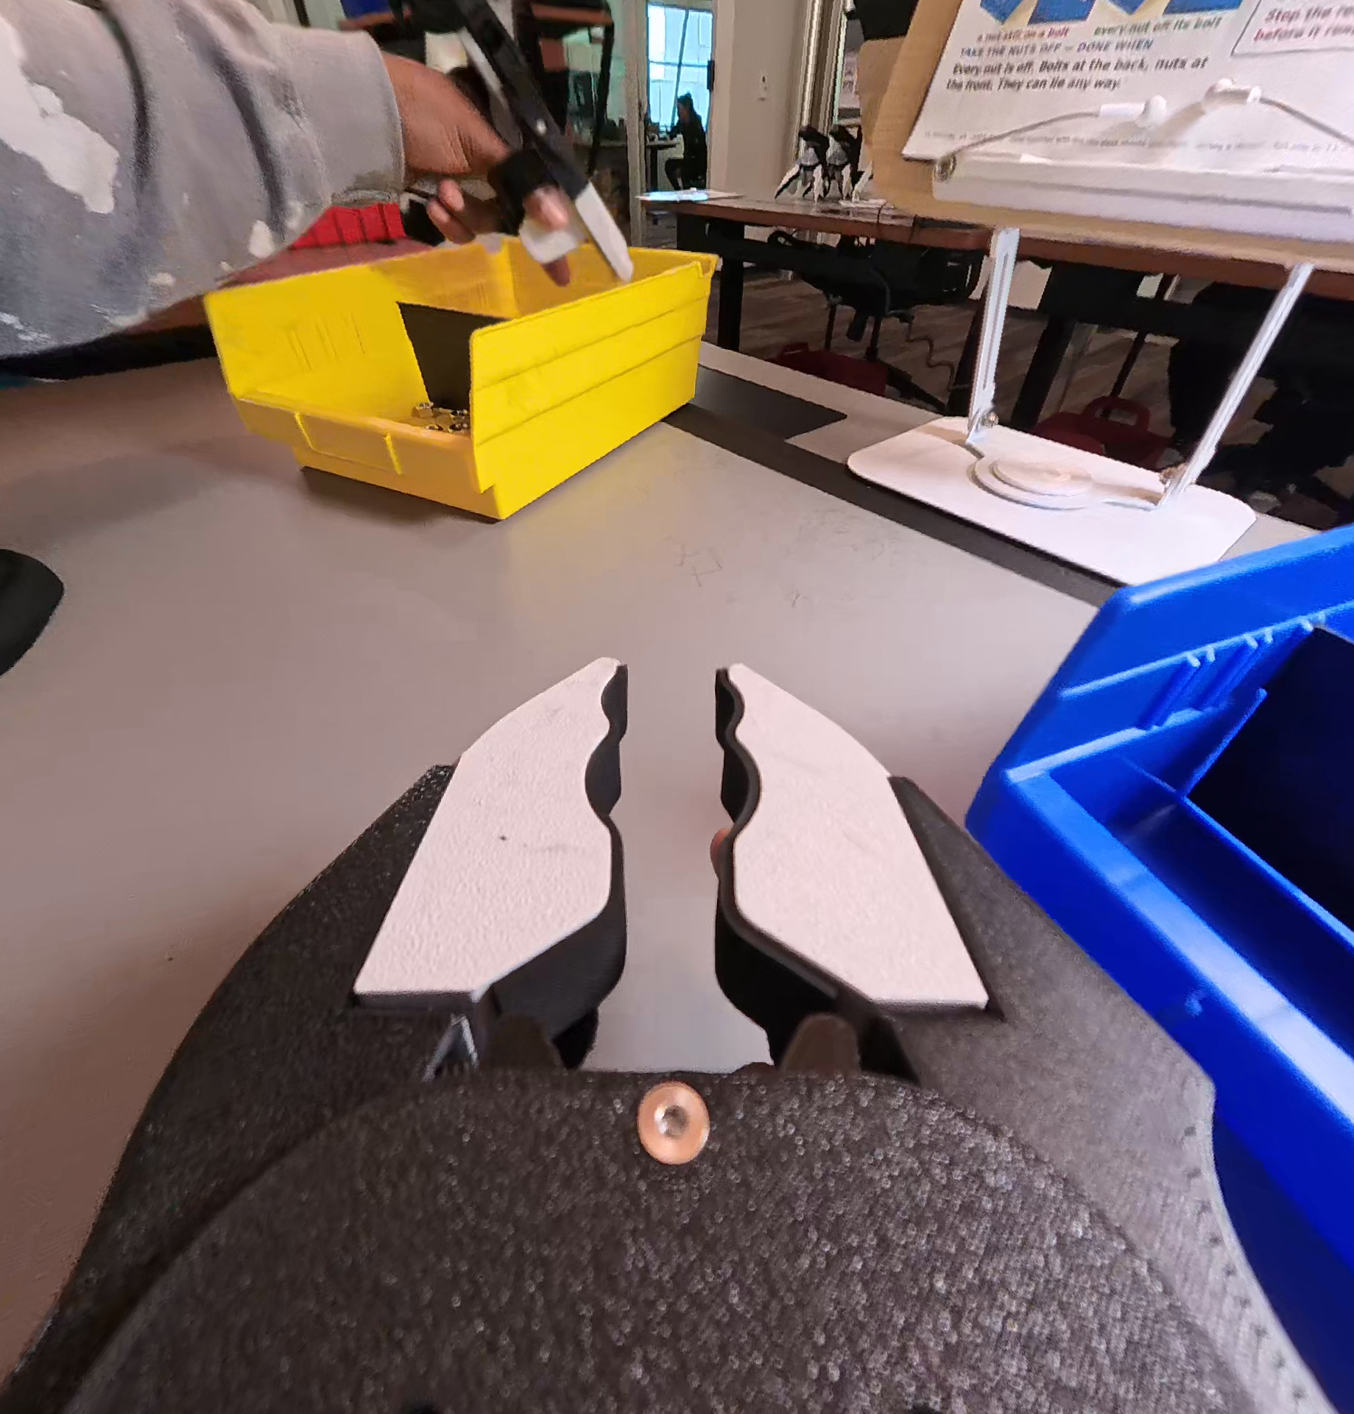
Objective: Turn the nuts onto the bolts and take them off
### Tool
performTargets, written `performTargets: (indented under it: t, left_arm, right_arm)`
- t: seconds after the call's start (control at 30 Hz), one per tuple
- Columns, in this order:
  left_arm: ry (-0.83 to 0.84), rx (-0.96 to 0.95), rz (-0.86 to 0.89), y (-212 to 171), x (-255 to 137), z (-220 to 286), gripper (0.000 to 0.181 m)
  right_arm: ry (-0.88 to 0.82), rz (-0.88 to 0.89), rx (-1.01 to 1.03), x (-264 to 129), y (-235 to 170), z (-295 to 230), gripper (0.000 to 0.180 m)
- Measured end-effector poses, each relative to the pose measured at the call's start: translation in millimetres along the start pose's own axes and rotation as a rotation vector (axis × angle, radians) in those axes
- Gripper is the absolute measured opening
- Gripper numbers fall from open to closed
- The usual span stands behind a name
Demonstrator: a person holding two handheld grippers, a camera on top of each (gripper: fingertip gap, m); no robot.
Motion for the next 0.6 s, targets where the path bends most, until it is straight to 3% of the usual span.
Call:
performTargets:
  t: [0.03, 0.13, 0.27, 0.47, 0.6]
  left_arm:
    - [-0.065, 0.032, 0.069, 5, -15, 20, 0.039]
    - [-0.29, 0.152, 0.224, 3, -53, 96, 0.039]
    - [-0.638, 0.29, 0.333, -30, -73, 208, 0.039]
    - [-1.097, 0.26, 0.286, -97, -42, 313, 0.038]
    - [-1.212, 0.206, 0.215, -128, -17, 338, 0.039]
  right_arm:
    - [-0.005, 0.015, -0.016, 0, 3, -1, 0.022]
    - [-0.028, 0.069, -0.091, 1, 19, -4, 0.024]
    - [-0.05, 0.151, -0.273, 1, 53, -18, 0.025]
    - [-0.017, 0.169, -0.58, 10, 81, -64, 0.028]
    - [0.057, 0.124, -0.703, 16, 63, -97, 0.025]
Point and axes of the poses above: each gripper's, where its closed fingertips meet, x out along the fingers, y out of its top, z = x × y across the jaws, the point moved 3 cm from there along -x, back along the fingers, and after that the axes turned 14 degrees about -z, right-handed, at the moved point
